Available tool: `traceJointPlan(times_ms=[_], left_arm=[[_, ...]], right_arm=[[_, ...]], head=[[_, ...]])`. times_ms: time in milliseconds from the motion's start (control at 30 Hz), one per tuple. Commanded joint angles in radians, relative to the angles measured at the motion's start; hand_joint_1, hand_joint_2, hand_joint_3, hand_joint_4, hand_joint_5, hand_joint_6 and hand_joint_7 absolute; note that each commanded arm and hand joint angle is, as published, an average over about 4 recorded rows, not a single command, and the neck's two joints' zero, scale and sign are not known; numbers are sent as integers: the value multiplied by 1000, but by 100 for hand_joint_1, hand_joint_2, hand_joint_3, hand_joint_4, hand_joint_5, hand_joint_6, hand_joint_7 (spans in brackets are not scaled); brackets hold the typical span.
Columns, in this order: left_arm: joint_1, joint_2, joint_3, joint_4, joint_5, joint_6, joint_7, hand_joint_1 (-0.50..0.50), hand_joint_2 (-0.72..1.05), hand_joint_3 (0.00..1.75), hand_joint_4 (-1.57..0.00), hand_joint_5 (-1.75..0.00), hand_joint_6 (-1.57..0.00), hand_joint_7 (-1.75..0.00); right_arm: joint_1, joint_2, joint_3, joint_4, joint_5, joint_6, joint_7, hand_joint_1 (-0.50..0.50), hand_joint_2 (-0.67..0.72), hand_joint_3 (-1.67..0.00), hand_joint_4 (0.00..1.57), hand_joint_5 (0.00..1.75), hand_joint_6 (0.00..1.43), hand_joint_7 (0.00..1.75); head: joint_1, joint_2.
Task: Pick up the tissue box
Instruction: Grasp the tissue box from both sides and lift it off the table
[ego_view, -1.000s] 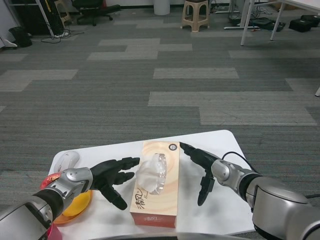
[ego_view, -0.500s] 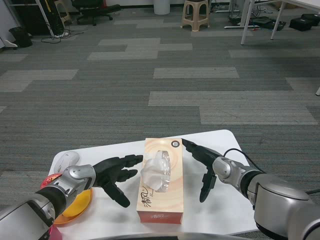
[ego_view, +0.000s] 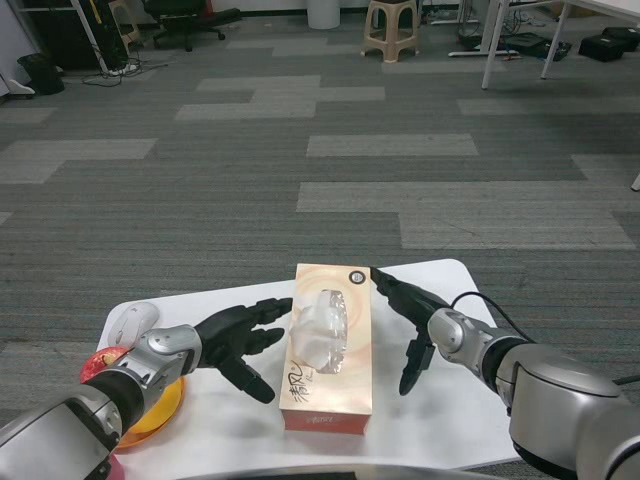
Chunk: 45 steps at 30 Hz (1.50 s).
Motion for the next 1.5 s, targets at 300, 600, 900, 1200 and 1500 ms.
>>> traceJointPlan(times_ms=[300,600,900,1200,1500], left_arm=[[-34,-70,-3,-17,-23,-50,60,50,69,4,-5,0,0,0],[-34,-85,-19,-4,-40,-50,102,50,60,9,-7,0,0,0],[-45,-95,-70,8,-84,-50,139,50,60,9,-7,0,0,0],[-57,-97,-116,18,-129,-50,162,50,60,9,-7,0,0,0],[-58,-106,-131,23,-156,-50,184,50,60,7,-7,0,0,0]], right_arm=[[-29,45,-3,-17,-15,-25,-61,-42,9,-20,0,0,0,0],[-27,51,-5,-5,-17,-26,-106,-42,9,-24,0,0,0,0],[-27,55,-3,1,-18,-26,-144,-44,9,-22,0,0,0,0],[-27,56,-7,1,-17,-25,-171,-46,15,-24,0,0,0,0],[-27,55,-5,1,-18,-25,-193,-42,9,-24,0,0,0,0]], head=[[-4,0],[-5,-1],[-7,-4],[-14,-7],[-8,-7]])
